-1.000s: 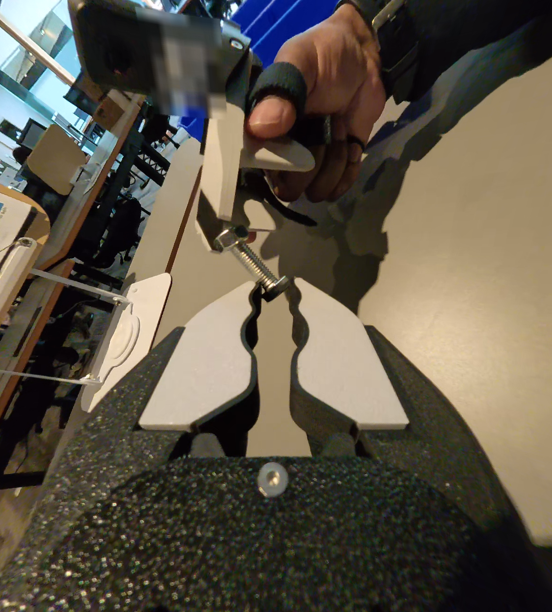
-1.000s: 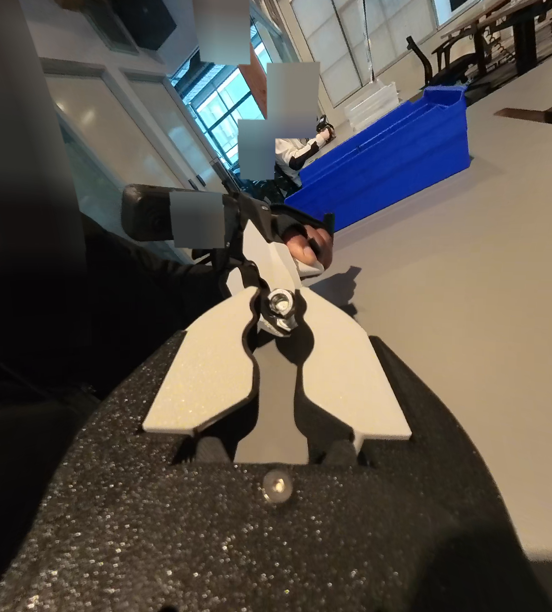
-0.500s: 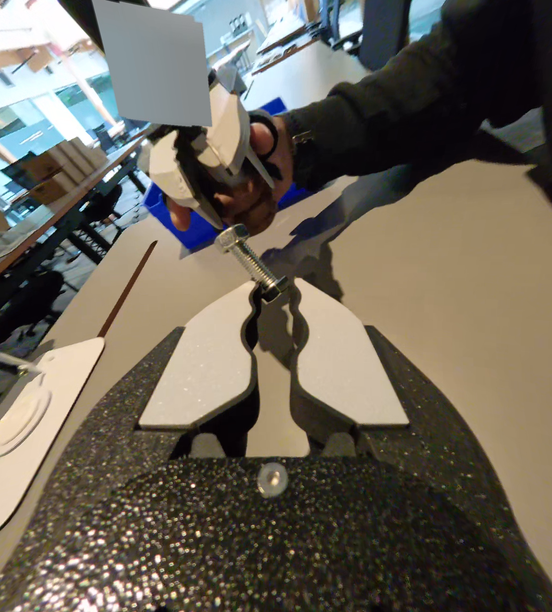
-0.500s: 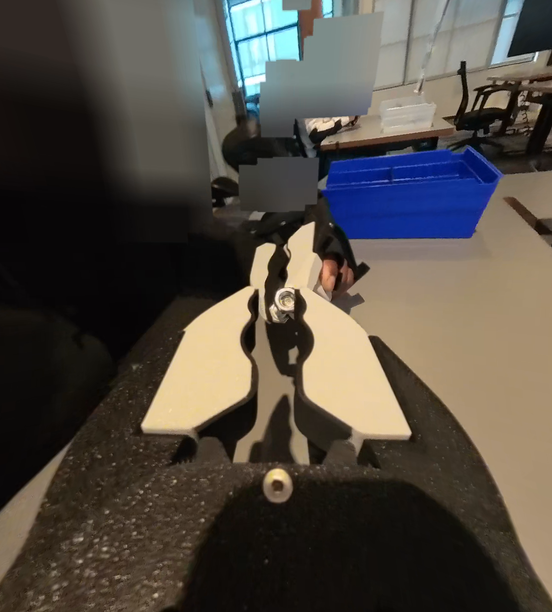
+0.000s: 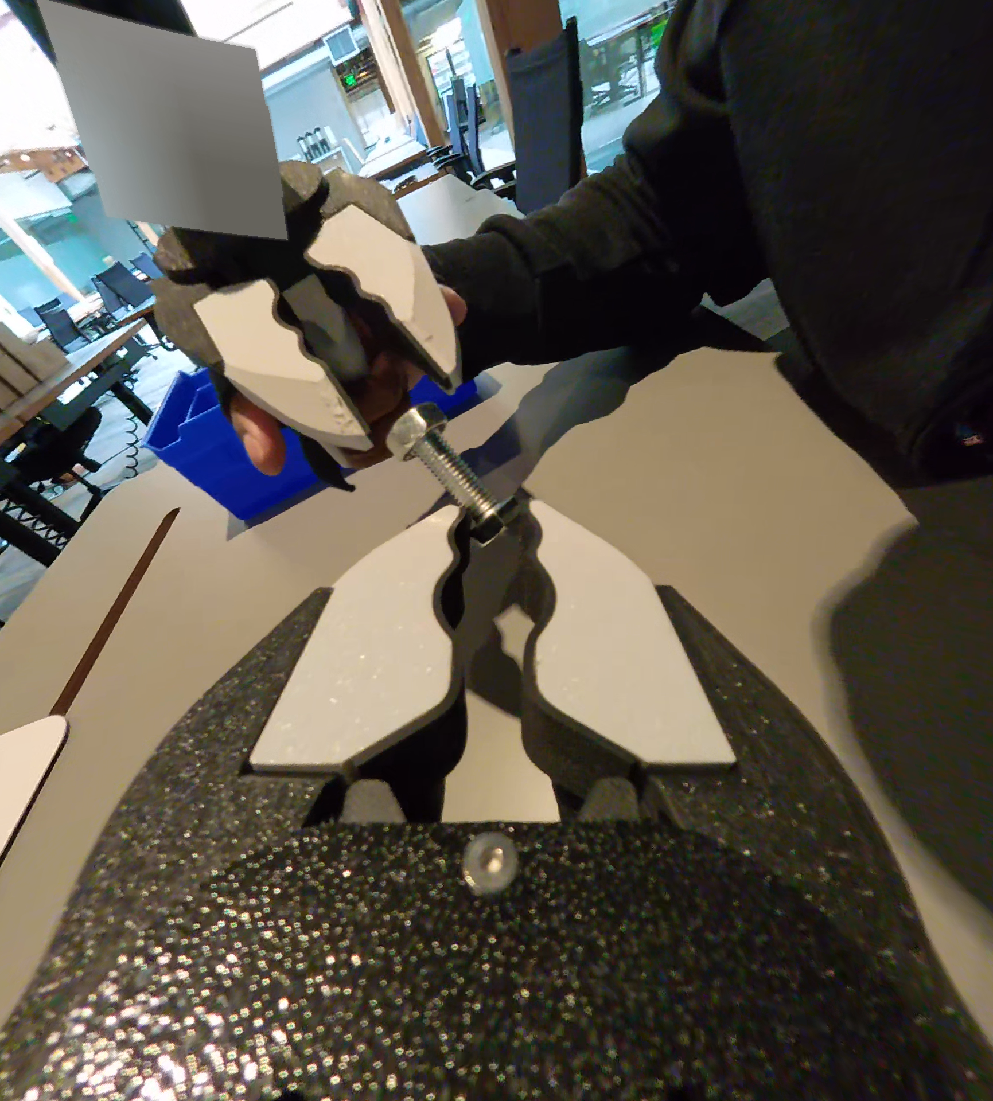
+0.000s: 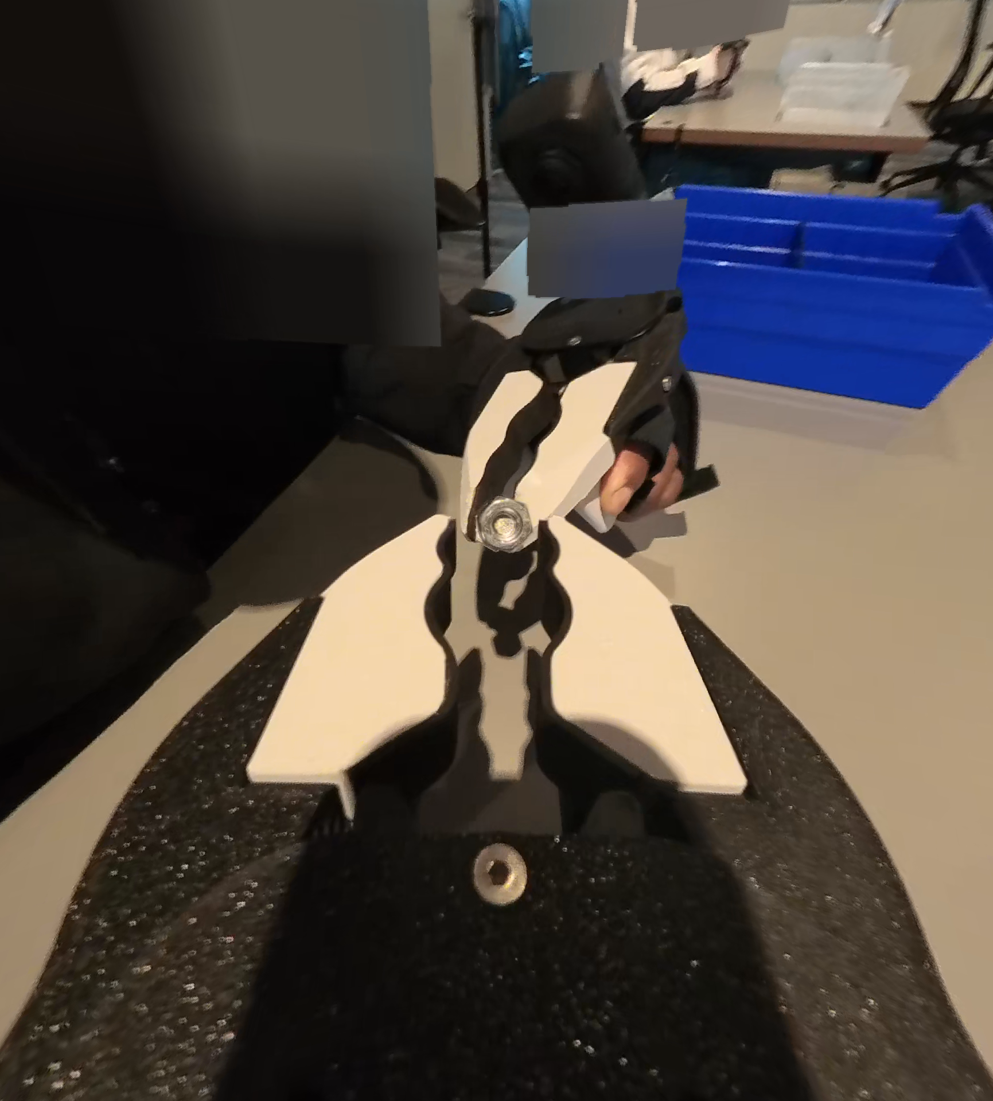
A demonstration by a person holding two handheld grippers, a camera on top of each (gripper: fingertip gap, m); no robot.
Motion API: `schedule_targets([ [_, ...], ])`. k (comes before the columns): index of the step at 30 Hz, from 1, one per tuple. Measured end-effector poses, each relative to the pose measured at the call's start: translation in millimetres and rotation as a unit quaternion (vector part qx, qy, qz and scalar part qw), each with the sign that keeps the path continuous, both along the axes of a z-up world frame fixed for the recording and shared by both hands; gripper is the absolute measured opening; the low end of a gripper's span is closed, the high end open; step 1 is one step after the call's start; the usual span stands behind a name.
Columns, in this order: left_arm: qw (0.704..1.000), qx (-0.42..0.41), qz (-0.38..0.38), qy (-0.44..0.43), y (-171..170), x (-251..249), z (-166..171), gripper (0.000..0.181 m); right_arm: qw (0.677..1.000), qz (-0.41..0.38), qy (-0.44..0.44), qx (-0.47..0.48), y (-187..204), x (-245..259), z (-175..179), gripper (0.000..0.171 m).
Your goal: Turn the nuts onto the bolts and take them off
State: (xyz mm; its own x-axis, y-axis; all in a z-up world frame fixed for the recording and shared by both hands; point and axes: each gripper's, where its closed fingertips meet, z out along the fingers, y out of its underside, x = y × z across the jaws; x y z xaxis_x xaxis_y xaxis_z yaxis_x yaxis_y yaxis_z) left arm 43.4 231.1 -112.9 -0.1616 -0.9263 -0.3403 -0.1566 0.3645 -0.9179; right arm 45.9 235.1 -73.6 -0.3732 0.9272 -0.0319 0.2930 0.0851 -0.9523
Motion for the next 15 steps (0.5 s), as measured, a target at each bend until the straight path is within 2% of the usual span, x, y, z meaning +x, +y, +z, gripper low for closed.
schedule_targets([
  [8,0.999,0.011,-0.012,0.031,-4.4,3.4,-8.5,0.015,0.999,0.014,-0.04,0.004,-8.5,-3.1,-15.3,0.021],
  [15,0.995,0.058,0.045,0.07,12.1,0.0,-13.9,0.015,0.998,-0.023,-0.059,-0.02,5.7,-5.9,-21.5,0.019],
])
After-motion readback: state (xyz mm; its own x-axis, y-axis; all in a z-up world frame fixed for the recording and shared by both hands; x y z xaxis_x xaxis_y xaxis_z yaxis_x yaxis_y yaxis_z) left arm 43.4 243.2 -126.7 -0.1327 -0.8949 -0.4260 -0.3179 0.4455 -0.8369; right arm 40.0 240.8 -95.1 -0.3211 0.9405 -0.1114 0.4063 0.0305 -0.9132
